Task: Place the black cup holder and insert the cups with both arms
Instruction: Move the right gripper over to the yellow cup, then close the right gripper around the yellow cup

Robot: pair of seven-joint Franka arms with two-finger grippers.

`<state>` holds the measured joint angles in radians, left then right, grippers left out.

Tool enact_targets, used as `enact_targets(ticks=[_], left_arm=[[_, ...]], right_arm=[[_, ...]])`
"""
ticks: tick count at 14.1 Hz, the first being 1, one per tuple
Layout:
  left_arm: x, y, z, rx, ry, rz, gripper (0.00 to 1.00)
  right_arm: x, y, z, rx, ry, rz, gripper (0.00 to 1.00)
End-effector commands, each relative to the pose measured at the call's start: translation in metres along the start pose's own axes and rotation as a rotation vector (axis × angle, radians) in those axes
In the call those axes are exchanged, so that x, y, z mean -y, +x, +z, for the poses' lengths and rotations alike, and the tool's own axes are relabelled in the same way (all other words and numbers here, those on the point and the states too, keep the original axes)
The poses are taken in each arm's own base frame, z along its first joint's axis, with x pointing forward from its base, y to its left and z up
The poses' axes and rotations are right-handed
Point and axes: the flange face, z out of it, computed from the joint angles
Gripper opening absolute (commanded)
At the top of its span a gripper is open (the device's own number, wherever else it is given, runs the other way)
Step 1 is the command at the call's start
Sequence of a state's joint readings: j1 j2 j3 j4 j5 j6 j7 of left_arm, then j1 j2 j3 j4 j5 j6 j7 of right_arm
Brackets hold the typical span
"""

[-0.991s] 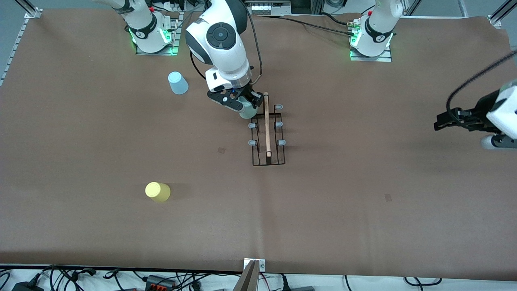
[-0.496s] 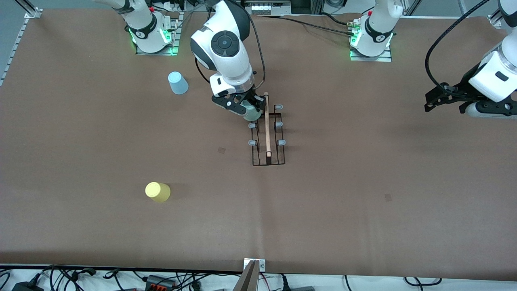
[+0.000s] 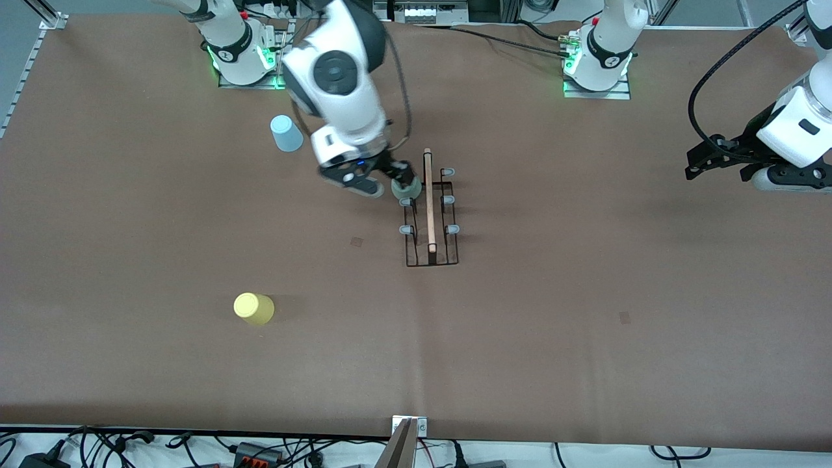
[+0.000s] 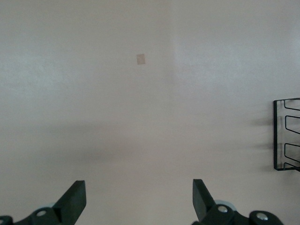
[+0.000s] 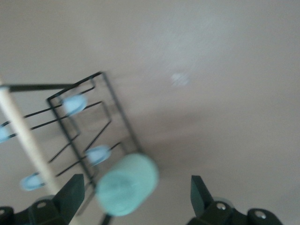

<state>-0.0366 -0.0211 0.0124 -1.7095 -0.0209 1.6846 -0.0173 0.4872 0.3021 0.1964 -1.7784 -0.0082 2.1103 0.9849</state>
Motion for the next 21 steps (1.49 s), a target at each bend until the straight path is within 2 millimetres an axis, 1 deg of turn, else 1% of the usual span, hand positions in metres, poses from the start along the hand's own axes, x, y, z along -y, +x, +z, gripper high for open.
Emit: enact_targets(ticks=[1, 2, 4, 5, 6, 7, 8, 10, 11, 13, 14, 15, 17, 18, 19, 21], left_arm=[[-0.005, -0.003, -0.01, -0.011, 0.007, 0.014, 1.0], [-0.006, -0.003, -0.01, -0.01, 0.007, 0.016, 1.0], [-0.006, -0.003, -0.009, -0.008, 0.007, 0.017, 1.0], [-0.006, -0.003, -0.009, -0.007, 0.007, 0.017, 1.0], [-0.006, -0.003, -0.009, -0.007, 0.007, 0.017, 1.0], [-0.006, -0.004, -0.009, 0.001, 0.007, 0.019, 1.0], [-0.006, -0.004, -0.008, 0.002, 0.007, 0.017, 1.0], [-0.006, -0.004, -0.009, 0.001, 0.007, 0.016, 1.0], [-0.006, -0.004, -0.008, 0.002, 0.007, 0.016, 1.0], [-0.006, -0.004, -0.008, 0.004, 0.007, 0.016, 1.0], [-0.006, -0.004, -0.008, 0.002, 0.007, 0.016, 1.0], [-0.006, -0.004, -0.008, 0.004, 0.007, 0.016, 1.0], [-0.006, -0.004, -0.008, 0.006, 0.007, 0.017, 1.0], [-0.005, -0.004, -0.008, 0.005, 0.007, 0.016, 1.0], [-0.005, -0.004, -0.008, 0.005, 0.007, 0.016, 1.0], [-0.005, -0.004, -0.008, 0.005, 0.007, 0.017, 1.0]], right_arm=[[-0.063, 0.063, -0.013, -0.032, -0.093, -0.17, 1.0], [-0.087, 0.091, -0.012, -0.044, -0.105, -0.222, 1.0], [-0.125, 0.138, 0.001, -0.065, -0.1, -0.294, 1.0], [-0.146, 0.16, 0.013, -0.066, -0.094, -0.336, 1.0], [-0.163, 0.179, 0.032, -0.068, -0.085, -0.397, 1.0], [-0.168, 0.192, 0.043, -0.081, -0.076, -0.435, 1.0], [-0.168, 0.202, 0.054, -0.084, -0.077, -0.464, 1.0], [-0.176, 0.226, 0.075, -0.078, -0.083, -0.477, 1.0], [-0.179, 0.239, 0.082, -0.079, -0.08, -0.486, 1.0], [-0.189, 0.258, 0.094, -0.087, -0.079, -0.488, 1.0], [-0.201, 0.269, 0.1, -0.108, -0.082, -0.482, 1.0], [-0.205, 0.274, 0.106, -0.13, -0.079, -0.49, 1.0], [-0.208, 0.281, 0.128, -0.166, -0.065, -0.483, 1.0], [-0.207, 0.284, 0.133, -0.193, -0.052, -0.475, 1.0], [-0.205, 0.285, 0.133, -0.221, -0.04, -0.473, 1.0], [-0.204, 0.285, 0.136, -0.224, -0.035, -0.468, 1.0]])
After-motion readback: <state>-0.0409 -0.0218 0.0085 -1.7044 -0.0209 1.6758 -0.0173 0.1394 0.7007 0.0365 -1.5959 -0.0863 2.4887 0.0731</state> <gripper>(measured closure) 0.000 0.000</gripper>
